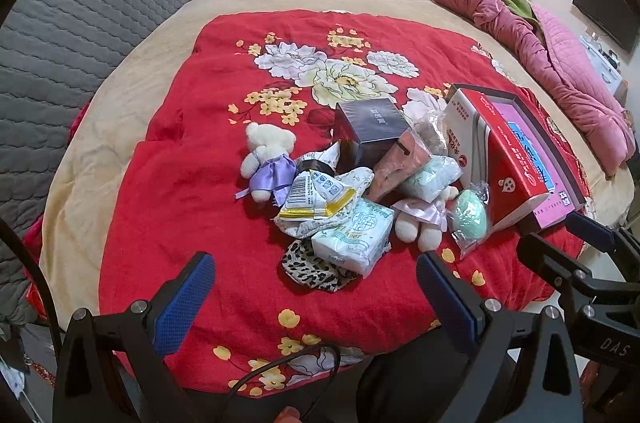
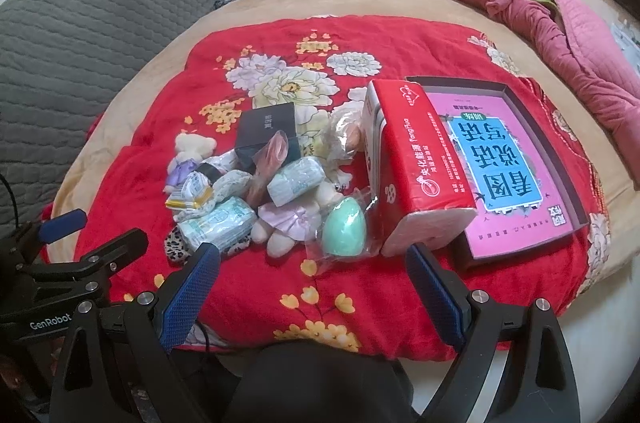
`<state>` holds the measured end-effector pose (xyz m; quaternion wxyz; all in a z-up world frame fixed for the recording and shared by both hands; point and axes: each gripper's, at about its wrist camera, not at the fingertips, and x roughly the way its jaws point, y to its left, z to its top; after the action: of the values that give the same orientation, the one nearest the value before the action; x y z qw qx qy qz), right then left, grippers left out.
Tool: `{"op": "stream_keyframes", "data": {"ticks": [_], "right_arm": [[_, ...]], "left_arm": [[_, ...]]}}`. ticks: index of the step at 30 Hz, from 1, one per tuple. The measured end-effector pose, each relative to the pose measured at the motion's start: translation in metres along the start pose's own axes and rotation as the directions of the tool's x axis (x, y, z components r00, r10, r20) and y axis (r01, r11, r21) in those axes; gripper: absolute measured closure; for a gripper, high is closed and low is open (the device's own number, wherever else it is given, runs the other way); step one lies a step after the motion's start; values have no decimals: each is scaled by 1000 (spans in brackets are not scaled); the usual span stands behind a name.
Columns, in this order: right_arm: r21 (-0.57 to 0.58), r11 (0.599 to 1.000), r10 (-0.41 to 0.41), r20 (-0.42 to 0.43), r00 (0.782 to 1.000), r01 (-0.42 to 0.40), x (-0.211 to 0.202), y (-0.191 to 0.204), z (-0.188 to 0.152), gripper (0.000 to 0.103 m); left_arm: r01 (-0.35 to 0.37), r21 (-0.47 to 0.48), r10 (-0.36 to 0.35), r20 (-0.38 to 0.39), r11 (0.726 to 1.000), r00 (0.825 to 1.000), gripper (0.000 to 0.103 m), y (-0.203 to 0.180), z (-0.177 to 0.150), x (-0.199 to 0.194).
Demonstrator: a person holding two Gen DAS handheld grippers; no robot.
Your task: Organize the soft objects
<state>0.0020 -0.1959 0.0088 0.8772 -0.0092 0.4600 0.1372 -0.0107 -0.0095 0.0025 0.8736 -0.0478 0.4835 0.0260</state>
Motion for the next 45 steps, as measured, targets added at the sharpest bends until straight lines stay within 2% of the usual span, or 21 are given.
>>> {"op": "stream_keyframes", "data": {"ticks": [33, 39, 45], "right_arm": [[18, 1000, 1, -30, 1000, 0, 13, -6, -2, 9], [31, 1000, 4, -59, 998, -2, 27, -9, -4, 9], [42, 999, 5, -93, 996, -1, 45, -10, -6, 9]], "left_arm": [[10, -6, -10, -27, 1000, 1000, 2, 0, -4, 10], [22, -34, -24, -49, 999, 998, 2, 10, -4, 21], [58, -103, -66, -72, 993, 995, 2, 31, 0, 37]]}}
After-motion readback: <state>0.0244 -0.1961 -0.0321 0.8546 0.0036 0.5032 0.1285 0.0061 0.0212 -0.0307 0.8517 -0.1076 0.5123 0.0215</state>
